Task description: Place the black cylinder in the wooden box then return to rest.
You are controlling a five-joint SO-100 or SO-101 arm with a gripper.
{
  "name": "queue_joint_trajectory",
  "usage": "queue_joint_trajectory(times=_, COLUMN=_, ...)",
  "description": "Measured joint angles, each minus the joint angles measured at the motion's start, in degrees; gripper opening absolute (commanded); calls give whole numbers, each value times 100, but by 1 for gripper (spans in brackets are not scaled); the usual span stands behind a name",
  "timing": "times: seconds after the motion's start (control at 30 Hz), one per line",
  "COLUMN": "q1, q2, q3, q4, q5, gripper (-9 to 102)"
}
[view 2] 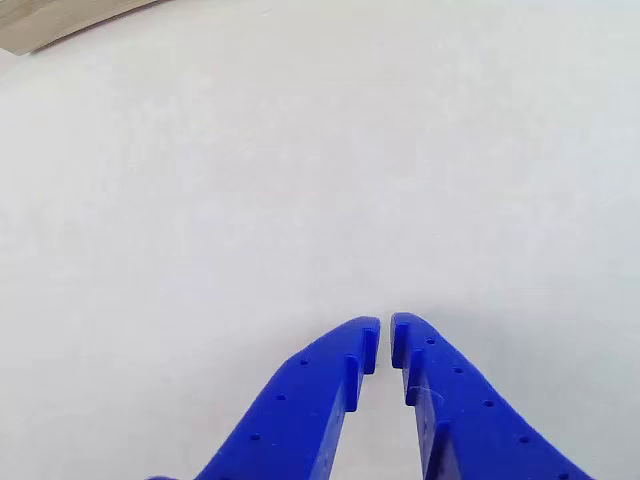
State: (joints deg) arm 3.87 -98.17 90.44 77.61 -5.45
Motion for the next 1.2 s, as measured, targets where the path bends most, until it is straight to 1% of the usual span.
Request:
queue_joint_trajectory(times=0.33, q1=0, q2=0, q3=9, q4=26, q5=9, gripper=0)
queue_joint_trajectory(times=0.57, q1=308, q2=237, q3=-211, q4=-35, q5=545, gripper=0)
queue_joint_trajectory(times=0.7, q1=519, q2=826, q3=-519, q4=-545, q5=721, gripper=0)
queue_joint_trajectory(times=0.87, q1=844, q2=1679, q3=-896, q4=-1477, q5=976, gripper=1)
queue_joint_trajectory(times=0.97, q1=1037, q2=2171, q3=-1143, q4=-2039, q5=1134, gripper=5)
queue_joint_trajectory(times=1.0, q1=1090, q2=2338, q3=-1239, q4=-2197, q5=1178, gripper=9)
queue_joint_trajectory(times=1.1, q1=1257, q2=2848, q3=-1600, q4=-2540, q5=1274, gripper=15)
queue_joint_trajectory(times=1.2, q1=1406, q2=3393, q3=-1995, q4=-2795, q5=1415, gripper=24)
